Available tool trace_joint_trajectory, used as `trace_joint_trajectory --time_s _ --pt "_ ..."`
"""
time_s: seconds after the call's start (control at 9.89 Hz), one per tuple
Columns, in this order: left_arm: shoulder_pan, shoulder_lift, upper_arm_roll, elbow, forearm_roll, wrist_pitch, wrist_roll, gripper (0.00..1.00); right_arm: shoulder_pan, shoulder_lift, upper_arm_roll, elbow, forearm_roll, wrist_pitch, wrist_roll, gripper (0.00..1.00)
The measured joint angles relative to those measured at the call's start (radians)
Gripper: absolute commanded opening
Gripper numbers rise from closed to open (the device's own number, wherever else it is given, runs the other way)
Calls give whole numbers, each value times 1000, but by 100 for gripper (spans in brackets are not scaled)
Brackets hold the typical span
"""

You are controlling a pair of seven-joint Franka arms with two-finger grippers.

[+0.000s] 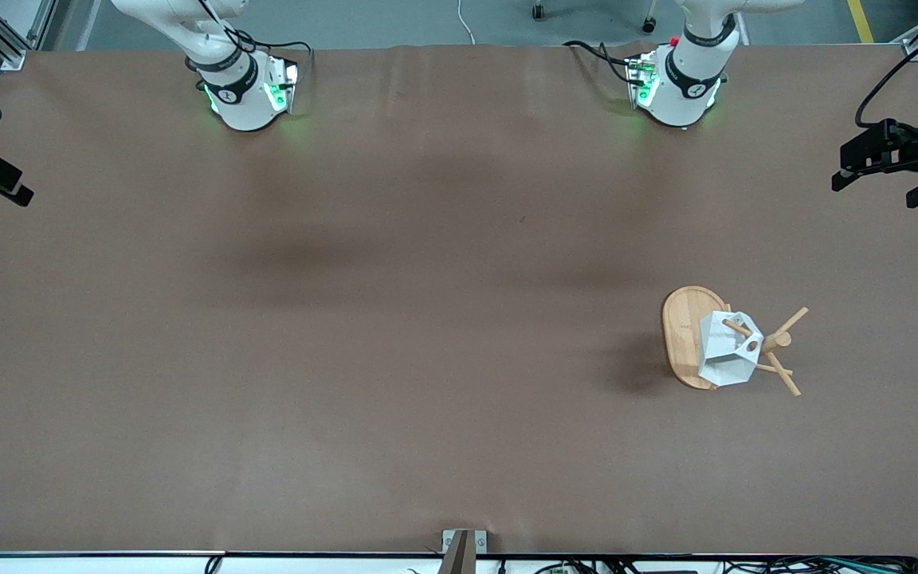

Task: Hang cup on rack

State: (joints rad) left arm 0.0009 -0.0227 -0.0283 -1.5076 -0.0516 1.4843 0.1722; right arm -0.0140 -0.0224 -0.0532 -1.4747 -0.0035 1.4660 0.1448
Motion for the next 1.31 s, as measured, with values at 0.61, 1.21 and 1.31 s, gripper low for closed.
trace_joint_trajectory --time_s 0.61,1.21,1.31 --pt "44 -67 -96 -75 36 27 -159 100 0 0 -1 0 0 0 0 100" --pt "44 -69 -102 -78 68 43 -154 100 0 0 -1 0 0 0 0 100" --pt "44 -67 -102 -76 68 44 -135 100 0 0 -1 0 0 0 0 100"
